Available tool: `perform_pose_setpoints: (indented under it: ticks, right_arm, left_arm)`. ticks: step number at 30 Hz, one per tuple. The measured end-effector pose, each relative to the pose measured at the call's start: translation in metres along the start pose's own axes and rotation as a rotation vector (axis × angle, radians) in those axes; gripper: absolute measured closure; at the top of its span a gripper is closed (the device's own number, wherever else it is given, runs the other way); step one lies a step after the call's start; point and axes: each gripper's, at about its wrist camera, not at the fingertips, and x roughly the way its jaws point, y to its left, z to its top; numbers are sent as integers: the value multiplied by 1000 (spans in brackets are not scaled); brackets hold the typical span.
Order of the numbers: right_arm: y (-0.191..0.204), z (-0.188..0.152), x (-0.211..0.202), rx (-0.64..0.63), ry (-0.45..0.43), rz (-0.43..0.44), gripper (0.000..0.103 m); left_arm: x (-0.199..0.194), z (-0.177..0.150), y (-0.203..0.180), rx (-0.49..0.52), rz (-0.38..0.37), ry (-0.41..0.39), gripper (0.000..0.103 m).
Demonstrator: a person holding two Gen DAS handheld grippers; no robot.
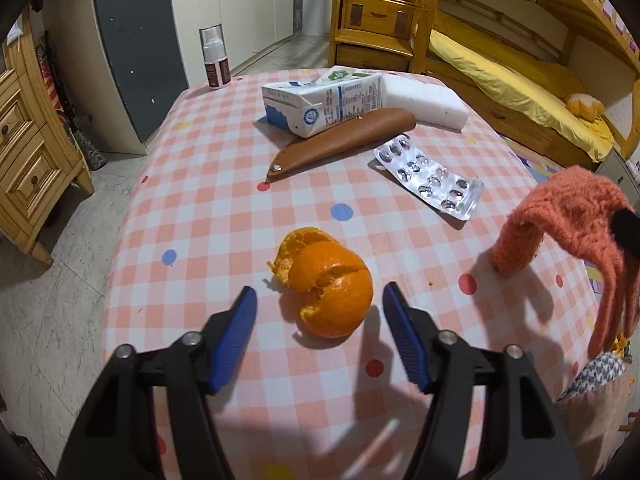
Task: Collect trash
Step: 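Grasp the peeled orange with the left gripper while the right holds the glove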
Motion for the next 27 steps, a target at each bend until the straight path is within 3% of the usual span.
perform_pose_setpoints:
  ticks: [2, 7, 8, 15, 27]
  right_arm:
    - [0, 0, 0, -2, -1, -1, 91]
    - [1, -1, -3, -1, -4, -3, 91]
    - [1, -1, -5, -1, -9, -3, 91]
    - [-4, -3, -27, 14, -52, 1, 91]
    - [-42, -15, -68, 85, -92, -55, 91]
  left_arm:
    - [2, 0, 1, -3, -11, -8, 49]
    - [-5, 3, 1, -9, -54, -34, 84]
    - [-12, 4, 2, -10, -73, -48, 85]
    - [-63, 15, -10, 16, -140, -155, 86]
    - [-88, 26, -77, 154, -181, -181, 86]
